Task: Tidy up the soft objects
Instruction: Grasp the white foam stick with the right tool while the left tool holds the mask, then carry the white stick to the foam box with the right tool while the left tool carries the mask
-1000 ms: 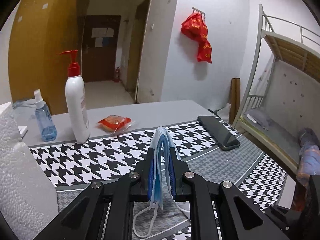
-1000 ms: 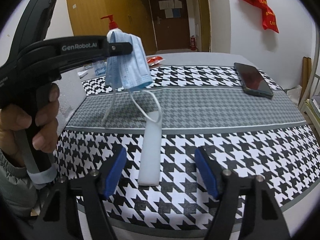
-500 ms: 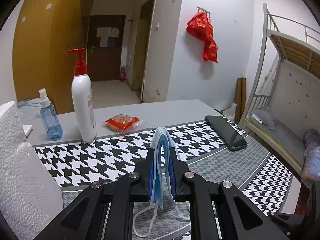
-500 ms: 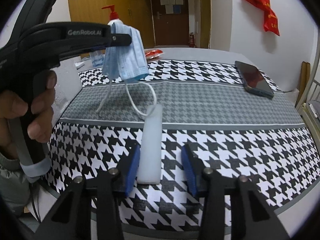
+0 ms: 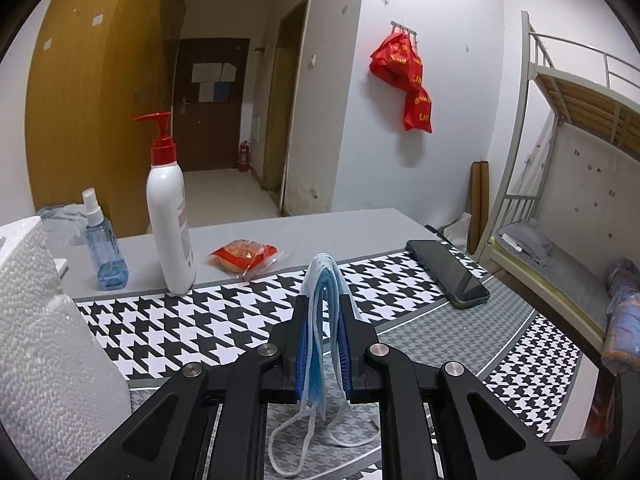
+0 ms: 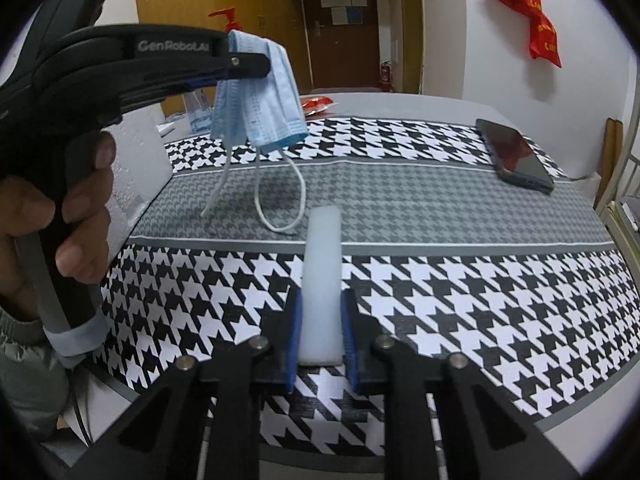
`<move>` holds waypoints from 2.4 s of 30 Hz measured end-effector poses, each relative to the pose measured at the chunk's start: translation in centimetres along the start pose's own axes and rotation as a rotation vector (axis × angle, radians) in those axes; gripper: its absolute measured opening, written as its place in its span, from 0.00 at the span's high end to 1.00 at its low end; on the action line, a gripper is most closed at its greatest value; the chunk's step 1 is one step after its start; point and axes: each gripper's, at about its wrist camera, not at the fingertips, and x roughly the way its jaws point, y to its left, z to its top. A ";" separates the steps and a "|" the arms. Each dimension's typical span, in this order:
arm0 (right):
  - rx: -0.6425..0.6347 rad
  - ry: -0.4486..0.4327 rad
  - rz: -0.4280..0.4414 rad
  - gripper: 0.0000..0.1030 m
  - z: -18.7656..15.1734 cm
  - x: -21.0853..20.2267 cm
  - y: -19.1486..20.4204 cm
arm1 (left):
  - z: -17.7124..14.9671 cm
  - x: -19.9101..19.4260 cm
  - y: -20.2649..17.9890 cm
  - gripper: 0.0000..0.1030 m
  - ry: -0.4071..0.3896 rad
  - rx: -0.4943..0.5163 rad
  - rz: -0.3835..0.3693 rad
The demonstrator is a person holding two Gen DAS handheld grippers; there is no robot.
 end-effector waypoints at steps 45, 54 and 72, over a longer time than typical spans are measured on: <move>0.236 -0.204 0.043 0.82 -0.1 -7.4 -3.2 | 0.1 -7.9 -1.1 0.86 -0.055 0.045 -0.111; 0.241 -0.222 0.089 0.82 0.1 -7.5 -3.5 | -0.8 -10.1 -0.4 0.86 -0.056 0.059 -0.067; 0.232 -0.341 0.116 0.82 0.9 -11.7 -2.7 | -0.9 -14.4 -0.1 0.86 -0.116 0.077 -0.072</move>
